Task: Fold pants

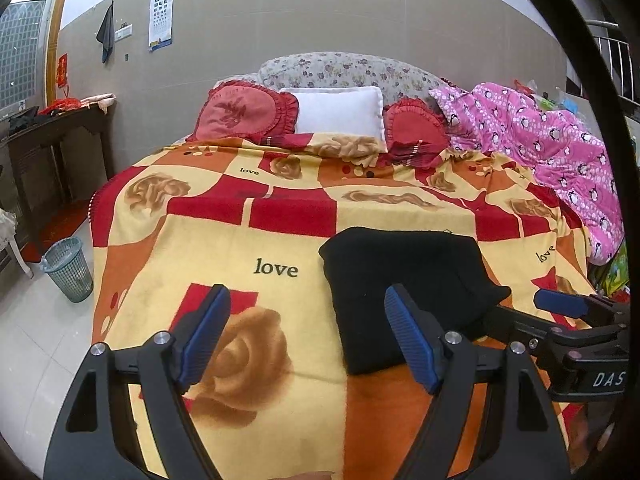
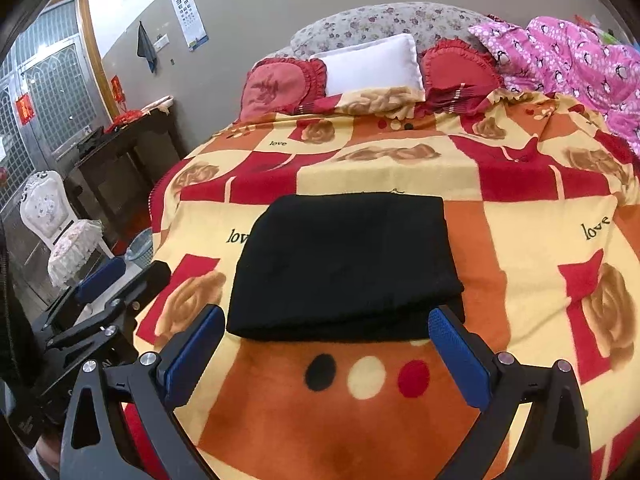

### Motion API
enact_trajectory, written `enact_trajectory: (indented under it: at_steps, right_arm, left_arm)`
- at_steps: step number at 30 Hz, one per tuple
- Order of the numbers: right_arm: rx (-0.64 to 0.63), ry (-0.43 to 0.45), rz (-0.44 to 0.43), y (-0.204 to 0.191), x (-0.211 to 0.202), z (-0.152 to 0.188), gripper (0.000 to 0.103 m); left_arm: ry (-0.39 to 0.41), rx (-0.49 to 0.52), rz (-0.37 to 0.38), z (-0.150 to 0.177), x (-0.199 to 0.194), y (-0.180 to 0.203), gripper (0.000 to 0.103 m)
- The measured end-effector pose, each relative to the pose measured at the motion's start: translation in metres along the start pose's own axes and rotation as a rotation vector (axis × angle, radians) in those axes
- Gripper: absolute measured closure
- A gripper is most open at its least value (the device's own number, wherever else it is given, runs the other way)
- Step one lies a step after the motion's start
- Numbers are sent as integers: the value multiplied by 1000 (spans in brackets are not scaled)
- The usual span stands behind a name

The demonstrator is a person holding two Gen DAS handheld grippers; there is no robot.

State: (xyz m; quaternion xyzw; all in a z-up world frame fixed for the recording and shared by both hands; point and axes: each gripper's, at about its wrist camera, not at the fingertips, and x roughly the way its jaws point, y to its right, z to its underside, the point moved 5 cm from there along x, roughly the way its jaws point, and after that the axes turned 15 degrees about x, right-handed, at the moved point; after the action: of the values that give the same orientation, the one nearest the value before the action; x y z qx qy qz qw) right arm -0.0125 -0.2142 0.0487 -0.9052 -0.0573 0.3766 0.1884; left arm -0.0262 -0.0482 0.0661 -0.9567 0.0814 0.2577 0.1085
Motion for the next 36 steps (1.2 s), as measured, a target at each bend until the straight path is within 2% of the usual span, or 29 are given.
enact_trajectory:
  at_steps: [12,17,36]
  right_arm:
    - [-11,-26,-14,-3,5,1,1]
    - [-34,-27,8,-6,6,1,1]
    - [-62,-57,21,-11,15,6,1]
  left_arm:
    - [-13,17,2,2,2,-1,23]
    - [-17,26,0,1,5,-4,23]
    - [-42,2,11,7,10,-8,23]
